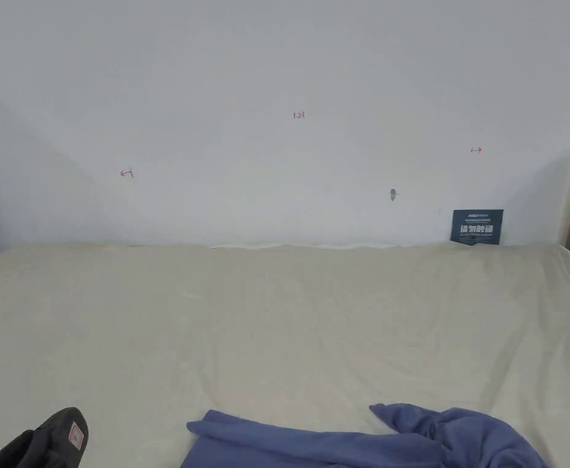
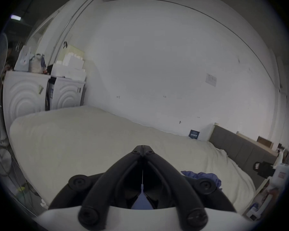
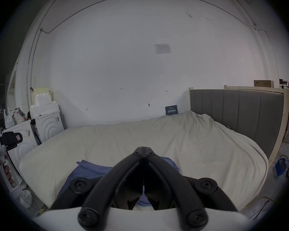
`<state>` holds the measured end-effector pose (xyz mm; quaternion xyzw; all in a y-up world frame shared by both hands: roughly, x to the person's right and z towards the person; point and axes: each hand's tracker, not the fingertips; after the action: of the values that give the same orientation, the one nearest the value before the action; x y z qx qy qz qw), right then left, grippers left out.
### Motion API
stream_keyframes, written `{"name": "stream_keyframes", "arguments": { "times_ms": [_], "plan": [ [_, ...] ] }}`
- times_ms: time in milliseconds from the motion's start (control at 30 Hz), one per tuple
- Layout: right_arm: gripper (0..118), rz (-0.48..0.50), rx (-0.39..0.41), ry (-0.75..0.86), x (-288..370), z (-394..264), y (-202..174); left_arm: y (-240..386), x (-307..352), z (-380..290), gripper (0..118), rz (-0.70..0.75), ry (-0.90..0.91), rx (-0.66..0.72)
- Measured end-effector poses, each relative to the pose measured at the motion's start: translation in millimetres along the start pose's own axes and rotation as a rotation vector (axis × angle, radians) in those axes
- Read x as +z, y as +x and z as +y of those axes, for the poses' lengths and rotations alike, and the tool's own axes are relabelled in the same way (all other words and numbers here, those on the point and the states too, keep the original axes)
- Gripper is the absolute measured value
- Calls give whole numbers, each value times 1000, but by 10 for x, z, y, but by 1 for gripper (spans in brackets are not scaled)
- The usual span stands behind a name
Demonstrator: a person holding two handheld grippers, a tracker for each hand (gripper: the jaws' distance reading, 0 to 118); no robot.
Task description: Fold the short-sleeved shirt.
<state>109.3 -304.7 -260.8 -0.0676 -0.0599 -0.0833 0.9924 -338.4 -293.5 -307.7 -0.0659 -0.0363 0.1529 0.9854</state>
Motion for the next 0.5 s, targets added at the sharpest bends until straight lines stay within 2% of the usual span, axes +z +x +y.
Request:
{"name": "stream_keyframes", "arguments": {
  "times_ms": [100, 233, 333, 433, 467, 500],
  "plan": [
    [0, -6, 13, -15, -25, -5, -24, -42, -60, 88, 1, -19, -34, 11],
    [0, 8, 12, -25, -68, -29, -14, 111, -461, 409, 1, -5, -8, -104],
    [0, 20, 35, -43, -155, -67, 0, 173, -1284, 626, 1, -59, -218, -131],
    [0, 27, 53, -70, -279, -146, 21, 165, -2370, 441, 1, -56, -597, -127],
    [0, 32, 53, -80, -323, -173, 29, 134, -2655, 323, 5, -70, -691, -101],
    [0, 37, 52, -93, -376, -205, 39, 87, -2925, 158, 25, -79, -795, -82]
  ]
}}
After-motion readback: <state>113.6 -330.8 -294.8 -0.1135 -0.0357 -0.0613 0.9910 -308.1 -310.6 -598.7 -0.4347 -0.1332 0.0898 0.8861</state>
